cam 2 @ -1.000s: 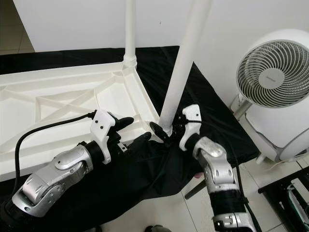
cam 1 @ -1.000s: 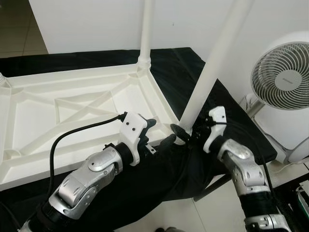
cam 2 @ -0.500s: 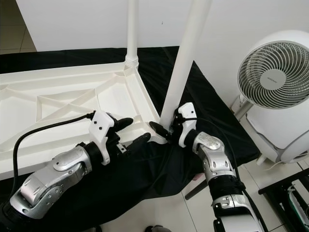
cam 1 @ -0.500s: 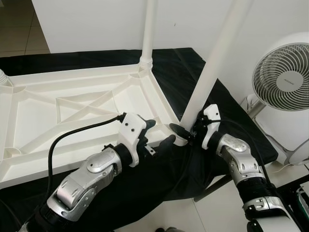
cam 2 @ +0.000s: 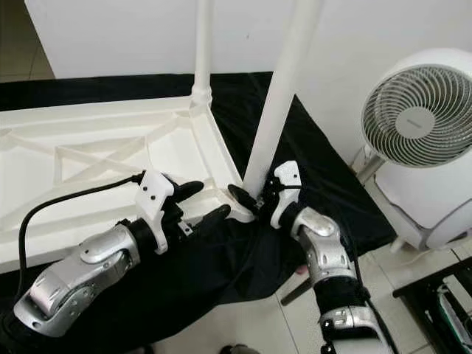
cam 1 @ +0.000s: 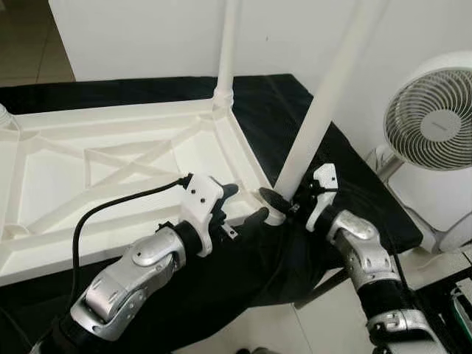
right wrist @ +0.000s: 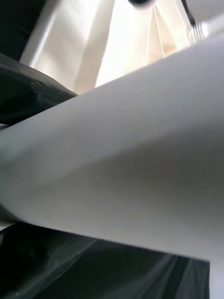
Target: Building children table
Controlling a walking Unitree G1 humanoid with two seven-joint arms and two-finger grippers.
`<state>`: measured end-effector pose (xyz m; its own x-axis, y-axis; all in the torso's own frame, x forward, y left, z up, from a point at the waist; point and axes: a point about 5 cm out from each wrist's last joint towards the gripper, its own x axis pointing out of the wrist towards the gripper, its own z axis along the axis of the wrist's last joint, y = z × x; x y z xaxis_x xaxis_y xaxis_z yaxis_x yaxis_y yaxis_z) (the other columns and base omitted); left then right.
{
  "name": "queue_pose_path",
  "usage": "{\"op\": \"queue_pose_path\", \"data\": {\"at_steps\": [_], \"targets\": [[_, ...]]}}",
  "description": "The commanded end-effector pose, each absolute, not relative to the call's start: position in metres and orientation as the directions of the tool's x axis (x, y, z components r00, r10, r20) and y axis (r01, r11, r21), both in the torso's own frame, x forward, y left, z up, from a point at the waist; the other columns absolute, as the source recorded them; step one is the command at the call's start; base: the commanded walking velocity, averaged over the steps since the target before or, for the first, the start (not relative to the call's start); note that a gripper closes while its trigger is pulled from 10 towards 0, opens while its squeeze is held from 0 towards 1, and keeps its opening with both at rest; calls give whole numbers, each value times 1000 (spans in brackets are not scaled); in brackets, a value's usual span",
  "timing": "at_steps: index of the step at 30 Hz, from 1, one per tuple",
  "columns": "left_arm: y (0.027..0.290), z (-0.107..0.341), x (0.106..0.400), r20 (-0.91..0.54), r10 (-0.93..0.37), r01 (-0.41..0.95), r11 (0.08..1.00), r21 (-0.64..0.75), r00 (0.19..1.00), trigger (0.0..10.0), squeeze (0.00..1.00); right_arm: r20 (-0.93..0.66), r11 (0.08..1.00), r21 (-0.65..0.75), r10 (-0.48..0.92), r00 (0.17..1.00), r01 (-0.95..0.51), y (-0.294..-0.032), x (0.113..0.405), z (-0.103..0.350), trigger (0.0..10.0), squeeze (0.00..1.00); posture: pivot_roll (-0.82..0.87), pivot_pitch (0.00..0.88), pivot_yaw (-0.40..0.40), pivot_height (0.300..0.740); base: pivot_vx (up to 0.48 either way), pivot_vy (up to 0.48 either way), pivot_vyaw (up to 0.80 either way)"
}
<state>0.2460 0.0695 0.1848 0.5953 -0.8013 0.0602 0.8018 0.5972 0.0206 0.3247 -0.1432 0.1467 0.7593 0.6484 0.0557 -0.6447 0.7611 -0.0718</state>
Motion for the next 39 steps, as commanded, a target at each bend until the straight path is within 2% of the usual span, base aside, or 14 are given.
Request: {"op": "queue_pose_path", "data": {"at_steps": [1,3,7,8,9,11,15,23,24,29,36,37,38,39], "targets": [[64,183,235,44,-892,892,452,28,450,10000,0,1,819,-11,573,819,-573,-144,323,135,10000,0,92,87,-105,740,0,0,0],[63,182,234,43,-894,894,447,26,446,10000,0,-8,876,15,483,876,-483,-139,317,131,10000,0,88,87,-105,740,0,0,0],[62,181,233,42,-896,896,443,23,441,10000,0,-9,910,28,415,910,-414,-134,313,129,10000,0,85,89,-105,740,0,0,0],[62,181,233,41,-897,897,441,21,440,10000,0,-31,970,68,237,971,-234,-133,310,124,10000,0,82,92,-105,740,0,0,0],[62,181,233,41,-897,897,441,21,440,10000,0,-31,970,68,237,971,-234,-133,310,124,10000,0,82,92,-105,740,0,0,0],[62,181,232,40,-899,899,437,18,436,10000,0,-35,990,62,130,991,-127,-130,306,123,10000,0,81,93,-105,740,0,0,0],[61,181,232,39,-901,901,433,16,432,10000,0,-29,997,81,5,1000,-2,-120,300,126,10000,0,81,93,-107,740,0,0,0],[61,180,231,40,-900,901,434,12,433,10000,0,-49,994,105,22,999,-16,-113,296,129,10000,0,82,91,-115,740,0,0,0],[60,180,231,40,-900,900,435,12,434,10000,0,-45,993,113,35,998,-29,-114,295,129,10000,1000,82,90,-118,740,0,0,0],[61,181,233,46,-896,897,442,14,441,10000,0,-13,983,144,117,993,-114,-117,295,135,10000,1000,82,92,-120,740,0,0,0],[61,181,233,47,-895,895,446,15,444,10000,0,50,965,48,257,965,-259,-137,302,145,10000,1000,80,100,-118,740,0,0,0],[62,182,234,49,-893,894,448,16,447,10000,0,53,947,30,317,947,-318,-144,306,148,10000,694,85,105,-115,740,0,0,0],[62,183,234,51,-891,892,452,18,451,10000,0,54,926,9,378,924,-379,-152,310,151,10000,0,85,105,-115,740,0,0,0],[62,184,235,53,-890,890,455,19,454,10000,0,53,911,-1,413,909,-413,-156,312,153,10000,0,86,108,-116,740,0,0,0]]}}
